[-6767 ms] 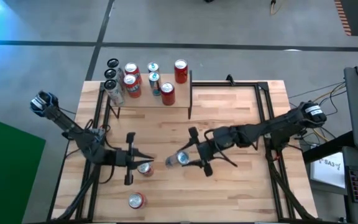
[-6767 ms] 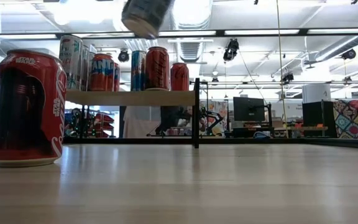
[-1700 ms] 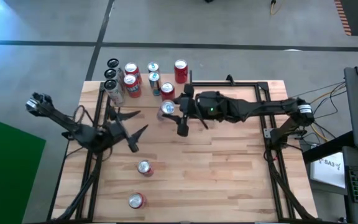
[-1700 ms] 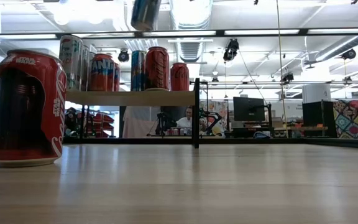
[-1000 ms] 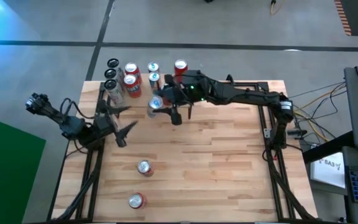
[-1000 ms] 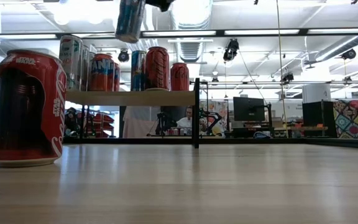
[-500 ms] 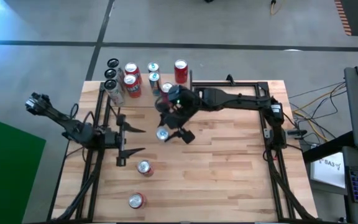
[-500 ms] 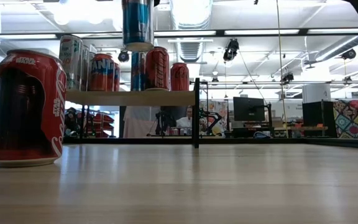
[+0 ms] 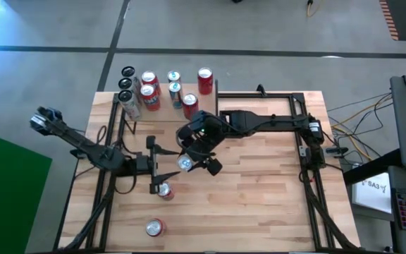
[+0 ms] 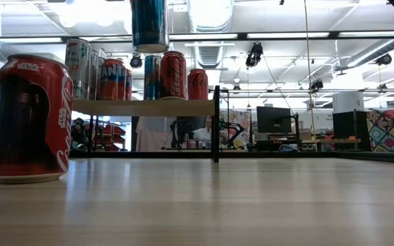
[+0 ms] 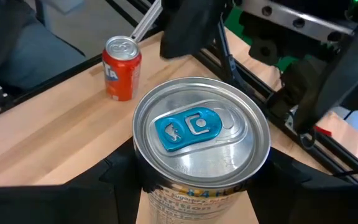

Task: Place canned beverage on shelf
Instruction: Put the blue soda can on the shelf aligned with the other blue soda cans

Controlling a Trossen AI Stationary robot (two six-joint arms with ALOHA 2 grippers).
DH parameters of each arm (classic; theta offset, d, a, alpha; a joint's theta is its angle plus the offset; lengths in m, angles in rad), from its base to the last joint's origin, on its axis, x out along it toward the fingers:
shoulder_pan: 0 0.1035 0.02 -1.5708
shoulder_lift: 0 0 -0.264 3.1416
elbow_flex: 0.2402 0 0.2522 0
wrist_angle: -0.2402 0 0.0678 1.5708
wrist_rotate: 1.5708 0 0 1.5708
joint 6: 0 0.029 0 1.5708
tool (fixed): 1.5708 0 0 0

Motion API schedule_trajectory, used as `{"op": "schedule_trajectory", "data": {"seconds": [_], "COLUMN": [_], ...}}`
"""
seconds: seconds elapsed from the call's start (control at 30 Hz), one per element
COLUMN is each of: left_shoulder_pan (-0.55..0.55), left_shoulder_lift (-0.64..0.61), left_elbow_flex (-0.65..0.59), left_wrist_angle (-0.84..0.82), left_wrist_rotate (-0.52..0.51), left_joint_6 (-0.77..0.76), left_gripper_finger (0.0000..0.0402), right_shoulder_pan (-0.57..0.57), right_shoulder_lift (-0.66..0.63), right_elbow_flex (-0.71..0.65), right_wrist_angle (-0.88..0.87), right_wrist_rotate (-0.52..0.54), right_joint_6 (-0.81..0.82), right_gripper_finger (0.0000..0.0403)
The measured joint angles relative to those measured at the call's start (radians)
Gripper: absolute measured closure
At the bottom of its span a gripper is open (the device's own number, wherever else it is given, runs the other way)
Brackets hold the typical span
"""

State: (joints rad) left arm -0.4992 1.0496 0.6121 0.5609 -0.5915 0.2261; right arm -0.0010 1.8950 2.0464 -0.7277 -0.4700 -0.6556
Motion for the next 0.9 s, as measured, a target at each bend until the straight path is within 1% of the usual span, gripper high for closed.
{"op": "schedule_trajectory", "data": {"seconds": [0.13,0.4,0.57,0.63,0.8,0.9], "left_shoulder_pan": [0.0,0.003,0.003,0.003,0.003,0.003], "left_shoulder_lift": [0.034,0.109,0.146,0.155,0.157,0.155], "left_elbow_flex": [0.0,0.002,0.002,0.002,0.002,0.002], "left_wrist_angle": [0.013,0.076,0.145,0.156,0.156,0.155], "left_wrist_rotate": [-0.056,-0.068,-0.072,-0.08,-0.085,-0.082], "left_joint_6": [0.0,0.014,0.068,0.084,0.085,0.069], "left_gripper_finger": [0.0131,0.0132,0.0134,0.0145,0.0192,0.0193], "right_shoulder_pan": [0.006,0.01,0.01,0.01,0.01,0.012], "right_shoulder_lift": [0.0,0.0,0.0,0.0,0.0,0.0], "right_elbow_flex": [0.0,-0.001,-0.002,-0.002,-0.002,-0.002], "right_wrist_angle": [-0.002,-0.015,-0.015,-0.014,-0.014,-0.014], "right_wrist_rotate": [0.003,0.004,0.001,0.0,0.0,-0.003], "right_joint_6": [0.0,0.002,0.002,0.002,0.0,0.015], "right_gripper_finger": [0.0191,0.019,0.019,0.019,0.019,0.019]}}
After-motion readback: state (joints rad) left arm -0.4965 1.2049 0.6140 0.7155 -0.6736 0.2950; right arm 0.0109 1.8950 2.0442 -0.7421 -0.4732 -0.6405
